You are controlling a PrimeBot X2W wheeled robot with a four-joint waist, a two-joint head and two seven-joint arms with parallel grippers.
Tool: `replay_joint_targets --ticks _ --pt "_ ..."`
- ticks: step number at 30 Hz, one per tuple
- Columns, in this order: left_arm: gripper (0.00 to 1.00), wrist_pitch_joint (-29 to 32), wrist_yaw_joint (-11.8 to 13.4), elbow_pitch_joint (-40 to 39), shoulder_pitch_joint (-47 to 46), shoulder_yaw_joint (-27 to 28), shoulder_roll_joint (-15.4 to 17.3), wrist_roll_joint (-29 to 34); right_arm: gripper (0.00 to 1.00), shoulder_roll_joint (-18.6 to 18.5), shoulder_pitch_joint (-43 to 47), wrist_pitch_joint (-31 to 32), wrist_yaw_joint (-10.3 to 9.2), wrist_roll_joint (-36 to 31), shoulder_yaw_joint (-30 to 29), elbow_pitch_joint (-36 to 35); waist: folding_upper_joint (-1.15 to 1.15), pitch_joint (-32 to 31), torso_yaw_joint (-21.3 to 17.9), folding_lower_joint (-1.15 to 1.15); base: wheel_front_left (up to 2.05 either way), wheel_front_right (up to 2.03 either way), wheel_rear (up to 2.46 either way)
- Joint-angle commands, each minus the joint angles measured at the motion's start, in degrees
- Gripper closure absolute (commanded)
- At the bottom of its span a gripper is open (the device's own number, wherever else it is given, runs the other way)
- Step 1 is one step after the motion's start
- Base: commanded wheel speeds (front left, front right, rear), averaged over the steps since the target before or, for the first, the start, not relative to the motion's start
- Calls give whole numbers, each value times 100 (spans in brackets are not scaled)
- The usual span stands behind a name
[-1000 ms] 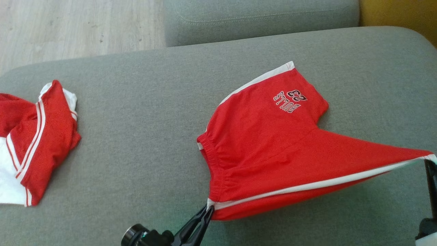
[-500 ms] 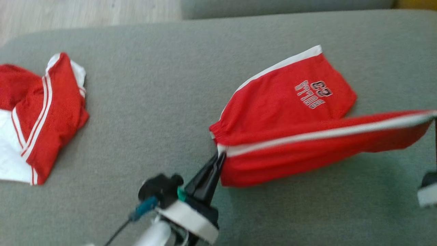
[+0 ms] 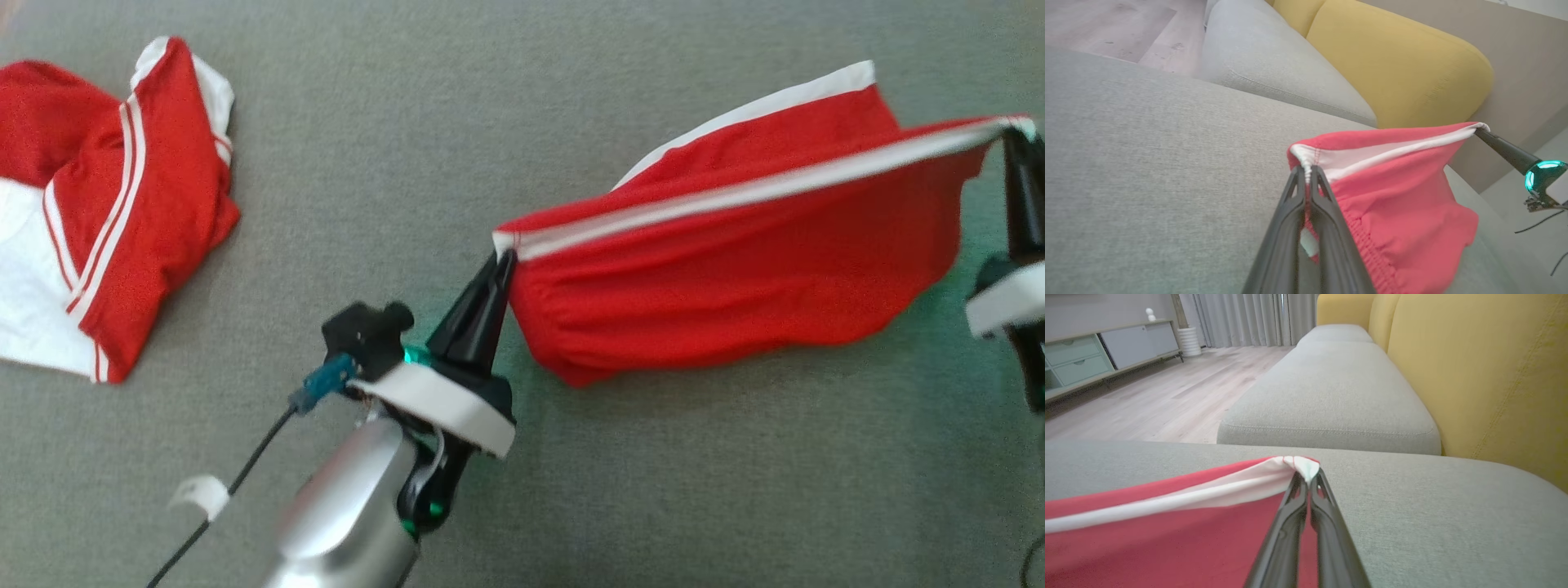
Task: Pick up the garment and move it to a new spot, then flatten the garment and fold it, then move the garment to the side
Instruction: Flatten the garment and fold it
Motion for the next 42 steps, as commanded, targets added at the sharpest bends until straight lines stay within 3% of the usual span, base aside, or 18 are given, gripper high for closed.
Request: replay_joint_targets --ticks 1,10,11,12,14,15,22,30,37,42 --pt "100 -80 -33 -88 -237 154 9 -31 100 -164 -175 -71 -4 30 117 -90 0 110 96 -1 0 0 0" --pt "100 -404 -67 841 -1034 -166 -58 -284 100 -344 -1369 -298 -4 85 870 1268 0 365 254 -1 0 0 0" --pt "100 -434 -69 913 -1093 -204 -60 -310 61 -341 -1473 -335 -4 92 940 1396 0 376 259 -1 0 0 0" --pt "100 -462 -70 969 -1139 -241 -61 -351 0 -331 -1564 -381 -4 93 994 1518 0 382 264 -1 0 0 0" --pt "54 -506 -71 1063 -1200 -310 -62 -451 0 -322 -1696 -484 -4 91 1098 1728 0 379 274 -1 0 0 0" --pt "2 -522 -55 1115 -1223 -343 -62 -475 0 -319 -1740 -536 -4 96 1141 1819 0 370 279 -1 0 0 0" --pt "0 -571 219 1078 -1075 -333 -63 -221 0 -377 -1421 -683 -4 394 1363 2159 0 127 301 -1 0 0 0" --pt "0 -573 1225 -614 287 497 -64 1328 0 -557 -900 -369 -4 1189 1258 2283 0 -129 485 -1 0 0 0" --pt "0 -573 1635 -1614 1236 631 -64 2006 0 -738 -991 -15 -4 1384 1071 2774 0 -179 878 -1 0 0 0" --pt "0 -574 1735 -1909 1625 524 -64 2357 0 -797 -994 138 -4 1376 909 3375 0 -296 1213 -1 0 0 0"
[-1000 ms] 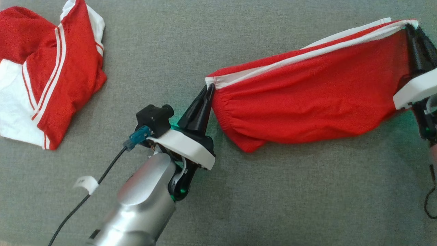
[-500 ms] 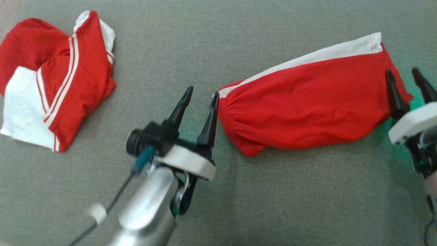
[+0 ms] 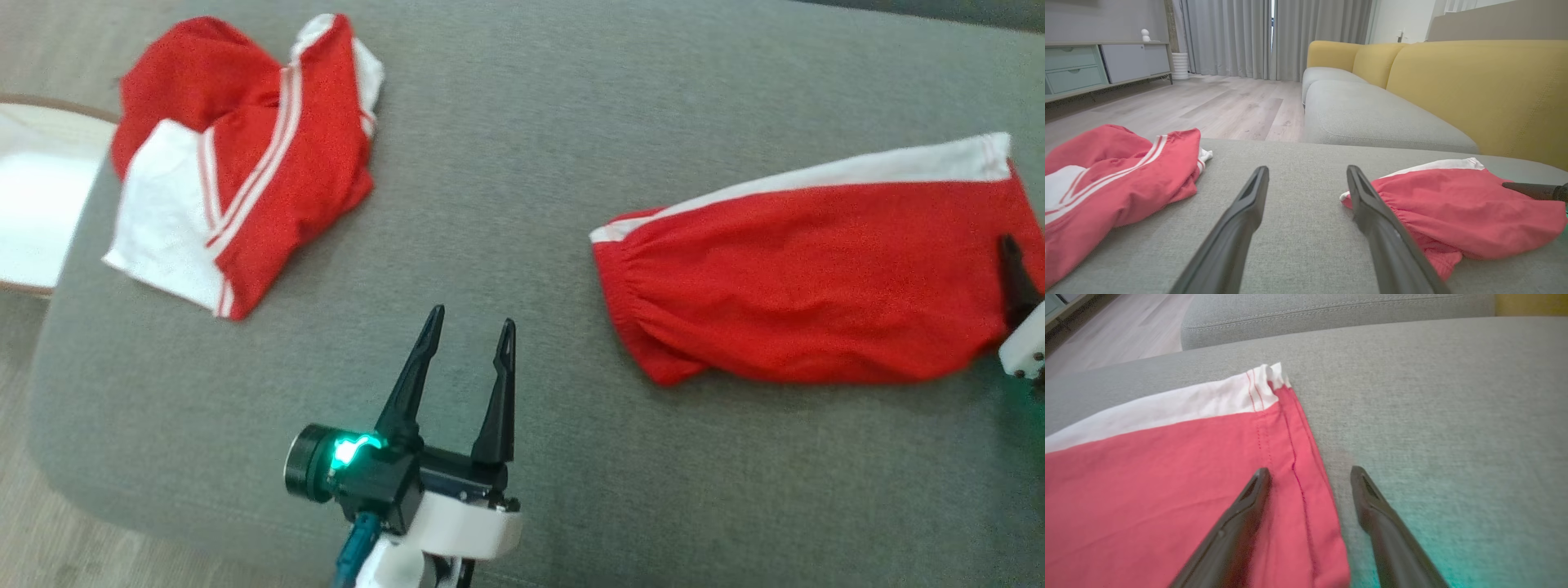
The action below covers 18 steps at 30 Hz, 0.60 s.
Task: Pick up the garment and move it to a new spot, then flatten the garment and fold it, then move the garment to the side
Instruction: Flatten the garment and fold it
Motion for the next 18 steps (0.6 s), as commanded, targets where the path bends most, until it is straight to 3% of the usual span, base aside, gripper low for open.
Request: replay_joint_targets --ticks 1,3,4,10,18 --pt "0 -35 36 -209 0 137 23 67 22 -110 -71 30 -4 35 73 -60 0 -101 139 1 0 0 0" --pt "0 -35 53 -232 85 159 23 139 91 -46 -25 55 -4 107 81 22 0 -163 182 1 0 0 0" --pt "0 -35 55 -245 122 176 23 147 100 -19 -1 50 -4 141 100 34 0 -187 186 1 0 0 0" --pt "0 -36 10 -209 263 270 23 230 100 -24 64 -234 -4 230 127 175 0 -370 3 1 0 0 0" --pt "0 -36 -79 -122 339 347 23 259 100 -339 134 -428 -4 171 -95 541 0 -587 -655 1 0 0 0"
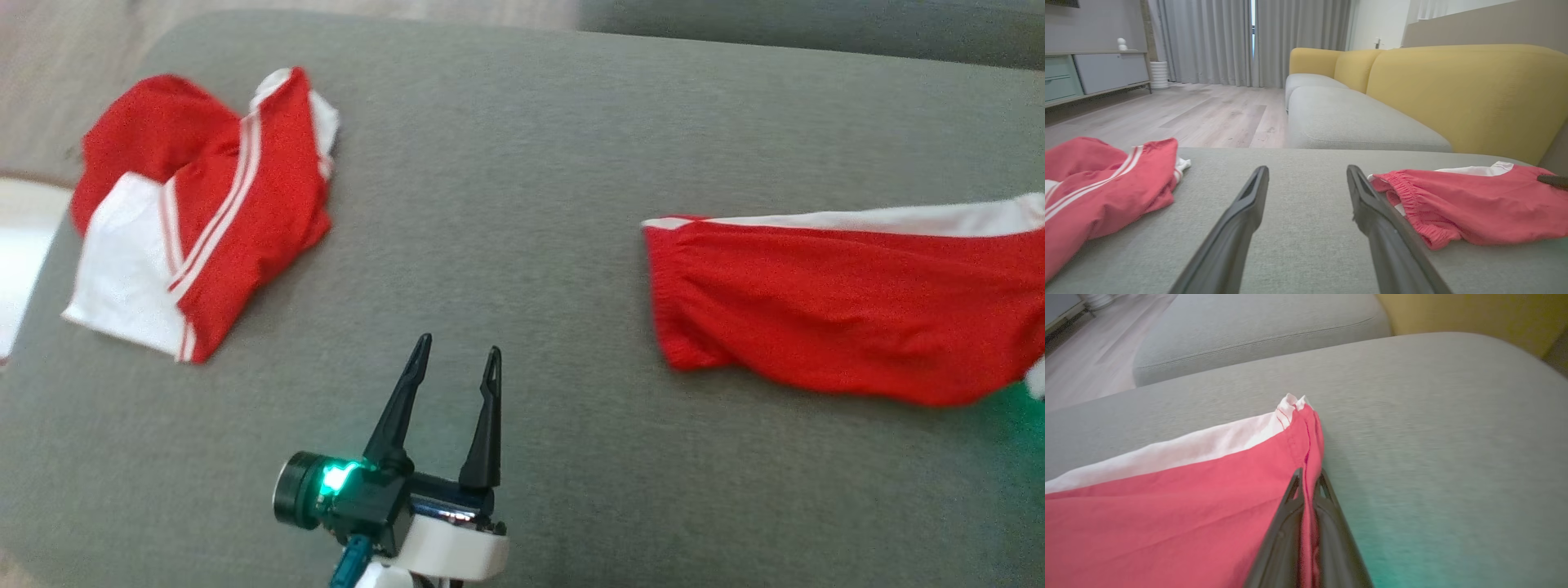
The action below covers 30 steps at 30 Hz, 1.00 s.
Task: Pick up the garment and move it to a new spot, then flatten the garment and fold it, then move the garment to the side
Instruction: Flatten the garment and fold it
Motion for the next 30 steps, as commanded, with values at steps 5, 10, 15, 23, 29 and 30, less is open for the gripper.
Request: replay_joint_targets --ticks 5,10,15,23,29,30 --pt "0 -29 -101 -83 -29 164 8 63 100 -513 135 -164 -4 -40 -107 -54 0 -168 -577 0 0 0 0" --pt "0 -29 -161 45 -48 145 8 57 100 -444 19 -178 -4 -15 -46 -339 0 -242 -714 0 0 0 0" --pt "0 -29 -252 215 -44 75 8 -46 100 -148 -116 -105 -4 39 144 -1007 0 -430 -670 0 0 0 0" --pt "0 -29 -280 369 31 9 8 -189 100 355 -26 251 -4 -118 542 -2089 0 -740 -414 0 0 0 0" --pt "0 -29 -297 435 102 -22 8 -213 100 1000 154 681 -4 -251 988 -2753 0 -843 -187 0 0 0 0" --pt "0 -29 -298 438 102 -21 8 -213 100 1100 179 740 -4 -277 1077 -2809 0 -838 -155 0 0 0 0"
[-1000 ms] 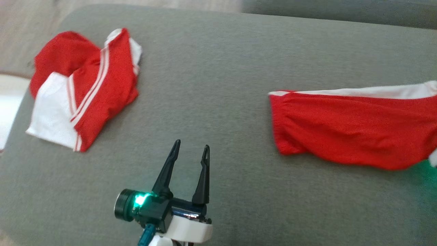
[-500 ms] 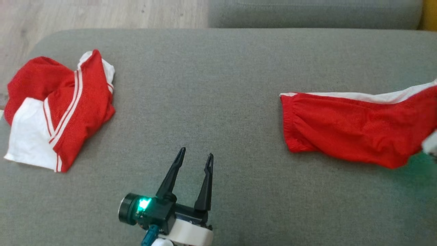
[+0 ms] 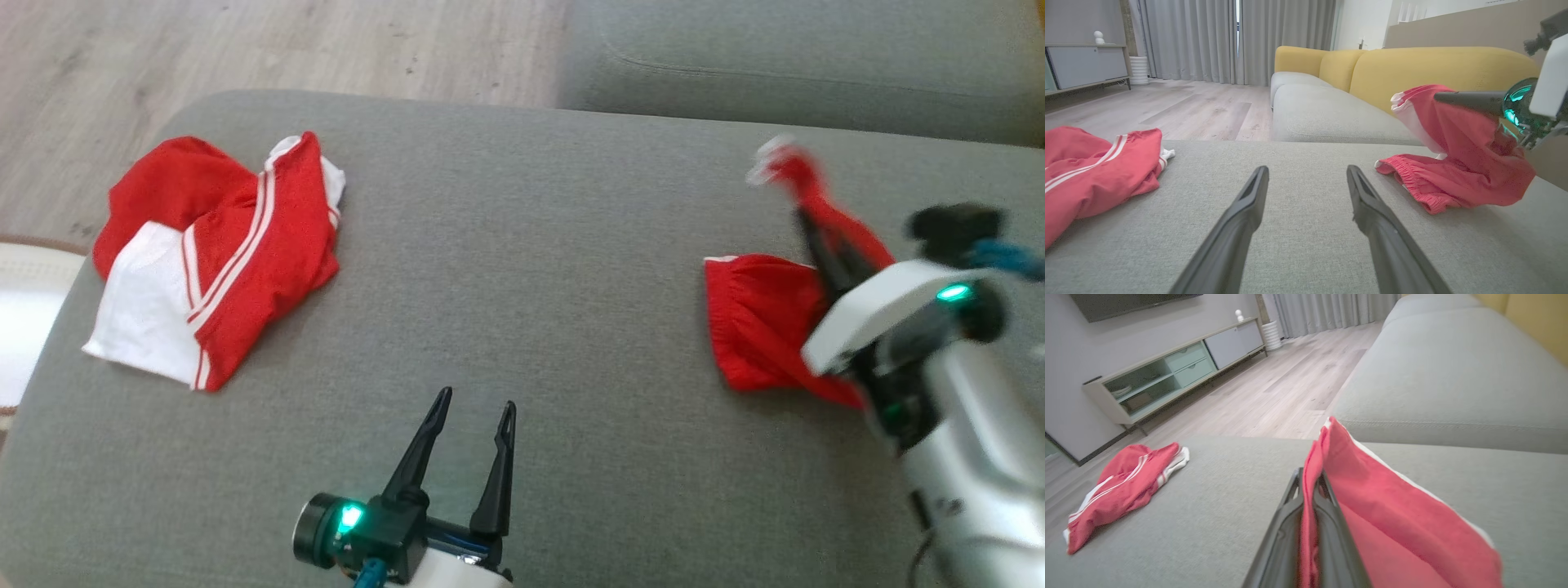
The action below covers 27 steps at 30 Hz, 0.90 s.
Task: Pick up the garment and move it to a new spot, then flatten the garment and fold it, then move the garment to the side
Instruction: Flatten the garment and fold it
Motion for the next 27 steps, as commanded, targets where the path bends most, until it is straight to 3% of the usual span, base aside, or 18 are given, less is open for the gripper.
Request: replay_joint_targets --ticks 1,3,4,5,10,18,22,27 --pt "0 -29 -2 -154 -139 148 -4 -33 100 61 -10 48 -4 -47 148 -219 0 -2 71 1 0 0 0" --pt "0 -29 2 -153 -148 148 -4 -44 100 219 59 130 -4 -93 332 -240 0 17 126 1 0 0 0" --pt "0 -29 6 -155 -153 149 -4 -55 63 286 102 177 -4 -116 433 -237 0 27 147 1 0 0 0" --pt "0 -29 11 -159 -157 149 -4 -67 0 337 145 196 -4 -140 504 -235 0 37 164 1 0 0 0" --pt "0 -29 47 -154 -153 179 -4 -89 0 355 354 -39 -4 -197 575 -461 0 60 162 1 0 0 0" --pt "0 -29 257 -428 153 538 -4 -29 0 61 1112 -1166 -4 -700 69 -1111 0 -317 -238 1 0 0 0" --pt "0 -29 365 -670 408 807 -4 85 0 188 1755 -1840 -4 -917 -404 -1303 0 -525 -444 1 0 0 0" --pt "0 -29 465 -893 805 1115 -4 263 0 581 2756 -2165 -4 -1322 -1019 -1526 0 -805 -678 1 0 0 0"
